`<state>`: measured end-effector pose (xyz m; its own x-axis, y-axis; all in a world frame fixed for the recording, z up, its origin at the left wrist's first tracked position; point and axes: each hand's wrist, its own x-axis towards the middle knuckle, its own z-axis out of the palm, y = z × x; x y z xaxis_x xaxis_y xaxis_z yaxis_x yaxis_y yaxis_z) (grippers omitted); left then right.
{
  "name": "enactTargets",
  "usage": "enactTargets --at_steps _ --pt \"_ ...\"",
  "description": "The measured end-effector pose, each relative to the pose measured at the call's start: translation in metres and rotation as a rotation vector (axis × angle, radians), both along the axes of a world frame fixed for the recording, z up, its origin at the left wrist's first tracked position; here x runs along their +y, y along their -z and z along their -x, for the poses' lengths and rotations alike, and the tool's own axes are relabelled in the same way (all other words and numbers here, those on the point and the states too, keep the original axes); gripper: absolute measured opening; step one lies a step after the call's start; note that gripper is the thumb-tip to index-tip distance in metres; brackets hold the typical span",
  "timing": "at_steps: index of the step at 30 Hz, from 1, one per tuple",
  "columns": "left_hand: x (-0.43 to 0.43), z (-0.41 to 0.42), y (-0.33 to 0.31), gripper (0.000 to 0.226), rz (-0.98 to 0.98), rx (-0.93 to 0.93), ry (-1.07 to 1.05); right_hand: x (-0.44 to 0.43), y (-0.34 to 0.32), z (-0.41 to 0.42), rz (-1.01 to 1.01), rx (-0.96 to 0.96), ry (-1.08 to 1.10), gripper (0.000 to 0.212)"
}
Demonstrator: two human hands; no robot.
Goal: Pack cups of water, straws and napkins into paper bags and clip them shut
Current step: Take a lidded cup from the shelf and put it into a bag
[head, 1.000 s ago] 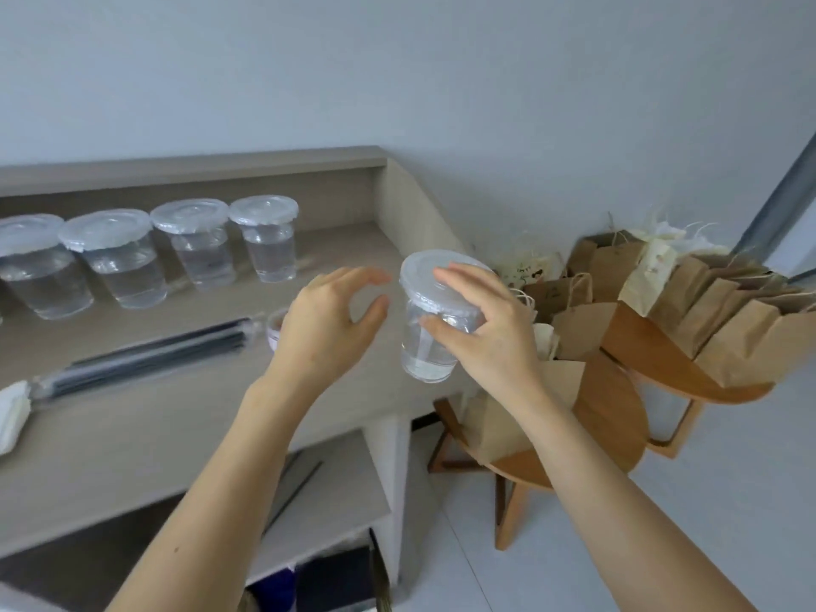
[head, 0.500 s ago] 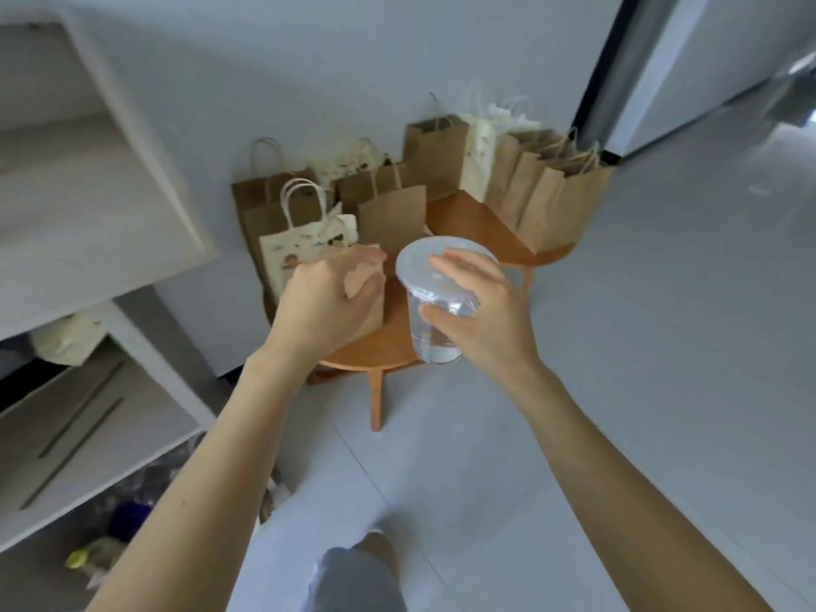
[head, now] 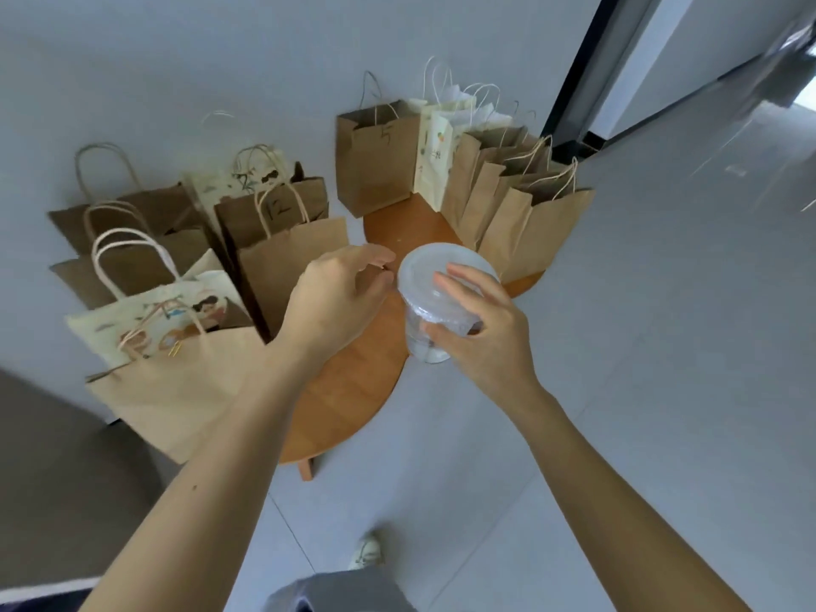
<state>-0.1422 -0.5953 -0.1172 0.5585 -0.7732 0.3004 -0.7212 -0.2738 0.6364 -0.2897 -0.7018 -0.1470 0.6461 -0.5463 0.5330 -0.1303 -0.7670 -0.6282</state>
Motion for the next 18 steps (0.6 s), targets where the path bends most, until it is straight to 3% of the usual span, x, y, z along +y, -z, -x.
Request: enactTargets --at_steps 11,18 --pt "-0.203 -0.054 0.02 0.024 -0.07 -0.018 -0.138 -0.235 0.029 -0.064 0.028 -0.006 -0.054 0.052" --pt "-0.306 -0.083 0.02 0.022 -0.048 0.027 -0.33 -0.356 0.03 -0.124 -0.003 -0.012 -0.225 0.049"
